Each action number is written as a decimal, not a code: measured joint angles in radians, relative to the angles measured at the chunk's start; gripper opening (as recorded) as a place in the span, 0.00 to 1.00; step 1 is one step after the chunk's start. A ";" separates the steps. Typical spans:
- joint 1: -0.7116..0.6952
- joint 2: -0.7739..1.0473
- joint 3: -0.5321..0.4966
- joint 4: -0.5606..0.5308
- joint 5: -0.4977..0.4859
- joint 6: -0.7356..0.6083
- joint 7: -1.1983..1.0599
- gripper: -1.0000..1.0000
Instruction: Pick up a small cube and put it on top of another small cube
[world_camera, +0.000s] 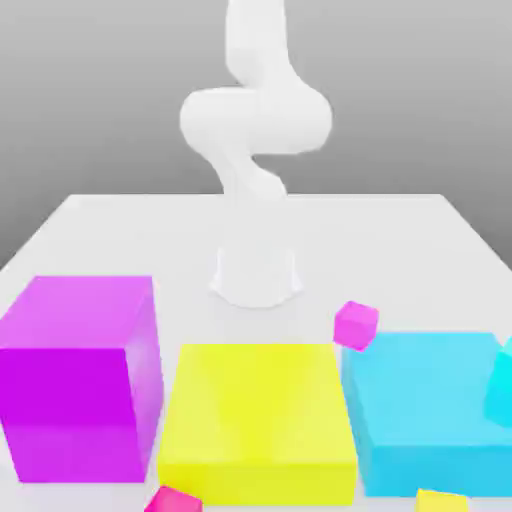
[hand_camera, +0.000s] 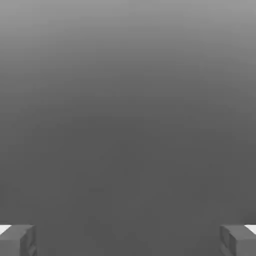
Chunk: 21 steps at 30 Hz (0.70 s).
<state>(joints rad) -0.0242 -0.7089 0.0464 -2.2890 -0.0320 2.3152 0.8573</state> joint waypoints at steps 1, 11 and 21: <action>-0.012 0.039 0.021 0.005 -0.013 0.006 0.024 0.50; -0.093 0.404 0.197 0.049 -0.159 0.065 0.267 0.50; -0.062 0.765 0.265 0.093 -0.300 0.126 0.506 0.50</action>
<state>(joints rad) -0.0867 0.0564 0.3117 -2.1961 -0.3318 2.4408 1.3632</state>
